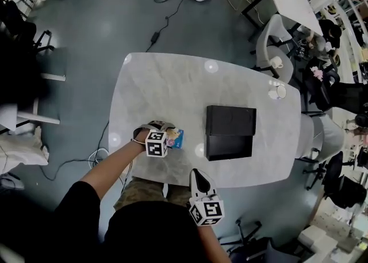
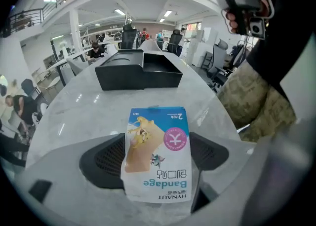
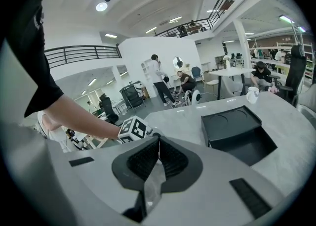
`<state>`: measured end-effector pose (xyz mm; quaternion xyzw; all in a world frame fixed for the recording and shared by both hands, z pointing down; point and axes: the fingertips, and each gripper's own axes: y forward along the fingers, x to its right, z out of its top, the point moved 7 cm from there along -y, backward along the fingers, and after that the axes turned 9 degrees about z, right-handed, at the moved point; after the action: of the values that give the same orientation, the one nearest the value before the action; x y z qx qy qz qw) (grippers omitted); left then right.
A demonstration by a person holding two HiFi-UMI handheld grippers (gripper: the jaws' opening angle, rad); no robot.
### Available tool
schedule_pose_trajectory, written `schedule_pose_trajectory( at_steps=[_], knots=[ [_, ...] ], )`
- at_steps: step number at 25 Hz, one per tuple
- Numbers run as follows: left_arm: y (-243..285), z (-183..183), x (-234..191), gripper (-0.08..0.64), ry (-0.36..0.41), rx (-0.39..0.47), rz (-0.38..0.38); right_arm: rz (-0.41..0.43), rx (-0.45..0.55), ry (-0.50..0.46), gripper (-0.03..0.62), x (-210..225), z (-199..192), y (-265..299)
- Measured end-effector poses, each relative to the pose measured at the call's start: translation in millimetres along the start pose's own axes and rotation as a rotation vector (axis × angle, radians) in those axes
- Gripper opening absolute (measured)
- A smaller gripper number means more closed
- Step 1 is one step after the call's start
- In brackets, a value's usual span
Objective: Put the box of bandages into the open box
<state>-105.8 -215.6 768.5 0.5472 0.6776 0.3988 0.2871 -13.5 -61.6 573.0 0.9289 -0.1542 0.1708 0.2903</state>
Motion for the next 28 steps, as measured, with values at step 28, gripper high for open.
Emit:
schedule_pose_trajectory(
  at_steps=[28],
  knots=[
    [-28.6, 90.9, 5.9, 0.413, -0.025, 0.006, 0.105, -0.060, 0.192, 0.032, 0.012, 64.2, 23.1, -79.5]
  ],
)
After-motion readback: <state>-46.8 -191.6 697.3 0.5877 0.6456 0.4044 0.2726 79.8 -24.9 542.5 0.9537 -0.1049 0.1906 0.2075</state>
